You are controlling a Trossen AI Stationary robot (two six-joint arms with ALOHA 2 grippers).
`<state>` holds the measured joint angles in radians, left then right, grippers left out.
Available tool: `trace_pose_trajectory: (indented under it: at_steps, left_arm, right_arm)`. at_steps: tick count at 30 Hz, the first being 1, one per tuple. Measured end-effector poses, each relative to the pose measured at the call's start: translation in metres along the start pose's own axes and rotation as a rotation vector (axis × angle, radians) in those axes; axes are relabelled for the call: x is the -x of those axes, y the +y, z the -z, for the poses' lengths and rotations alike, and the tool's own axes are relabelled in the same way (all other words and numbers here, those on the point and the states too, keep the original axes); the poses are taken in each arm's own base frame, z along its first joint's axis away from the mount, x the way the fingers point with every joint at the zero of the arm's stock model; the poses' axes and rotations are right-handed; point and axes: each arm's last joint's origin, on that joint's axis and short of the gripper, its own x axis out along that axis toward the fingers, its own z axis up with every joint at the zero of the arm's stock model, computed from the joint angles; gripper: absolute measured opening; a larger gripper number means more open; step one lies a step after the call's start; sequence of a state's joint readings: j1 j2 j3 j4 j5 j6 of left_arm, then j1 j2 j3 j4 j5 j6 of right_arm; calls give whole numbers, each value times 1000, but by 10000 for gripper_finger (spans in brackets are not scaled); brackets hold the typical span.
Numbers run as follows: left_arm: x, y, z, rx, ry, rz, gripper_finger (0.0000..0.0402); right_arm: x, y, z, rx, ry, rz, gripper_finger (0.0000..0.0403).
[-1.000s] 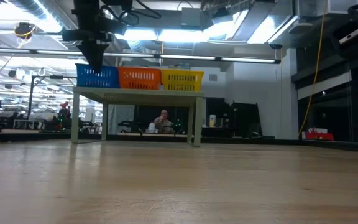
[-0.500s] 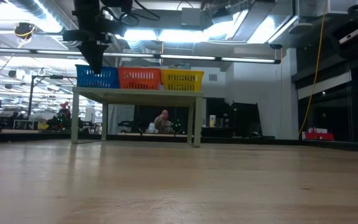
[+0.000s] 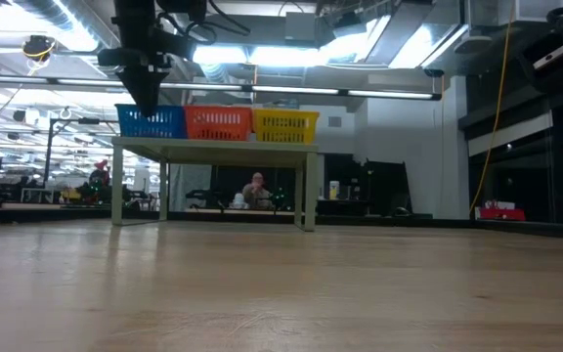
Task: Pick & Place Office Desk Supplies
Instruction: Put the blue bin on the shelf, then return to Home Position
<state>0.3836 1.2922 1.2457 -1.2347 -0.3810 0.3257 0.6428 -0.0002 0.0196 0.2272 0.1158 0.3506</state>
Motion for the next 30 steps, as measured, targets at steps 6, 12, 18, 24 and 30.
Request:
trace_pose_trajectory:
  at_steps: [6,12,18,24,30]
  left_arm:
    - [0,0,0,-1,1,-3,116]
    - [0,-1,0,-4,0,-3,148]
    - [1,-1,0,-9,4,-25,185]
    - [17,-4,-3,-26,-34,-9,215]
    - [50,0,-4,13,-95,55,221]
  right_arm:
    - [0,0,0,0,0,1,162]
    - [0,0,0,1,2,1,162]
    - [0,0,0,1,2,1,162]
    - [0,0,0,2,4,1,162]
    - [0,0,0,3,4,1,162]
